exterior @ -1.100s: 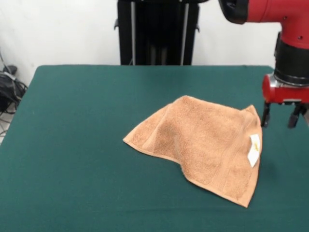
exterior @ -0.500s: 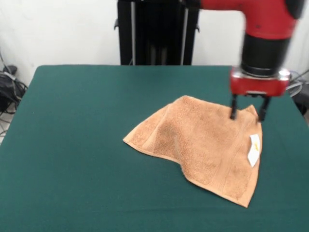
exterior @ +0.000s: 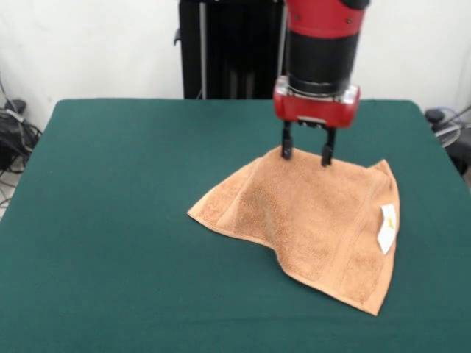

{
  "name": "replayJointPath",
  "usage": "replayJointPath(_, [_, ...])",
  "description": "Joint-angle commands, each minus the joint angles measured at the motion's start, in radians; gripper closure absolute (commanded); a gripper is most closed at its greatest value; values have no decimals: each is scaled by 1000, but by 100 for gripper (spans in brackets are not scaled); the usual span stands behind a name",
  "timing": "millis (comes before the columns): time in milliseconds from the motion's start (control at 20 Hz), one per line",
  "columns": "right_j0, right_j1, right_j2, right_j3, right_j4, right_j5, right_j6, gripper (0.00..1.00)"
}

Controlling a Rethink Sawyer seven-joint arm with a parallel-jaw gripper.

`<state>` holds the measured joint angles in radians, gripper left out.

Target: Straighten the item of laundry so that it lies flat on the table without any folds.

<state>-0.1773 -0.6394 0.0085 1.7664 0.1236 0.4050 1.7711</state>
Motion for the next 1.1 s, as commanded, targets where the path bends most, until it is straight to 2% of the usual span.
replayJointPath(50, [-38,-31,137,148,-57,-52,38,0])
replayJointPath(450, [-77,10,177,144,-65,-92,43,0])
replayJointPath(1100, [-186,-15,227,174,-118,-48,-13,0])
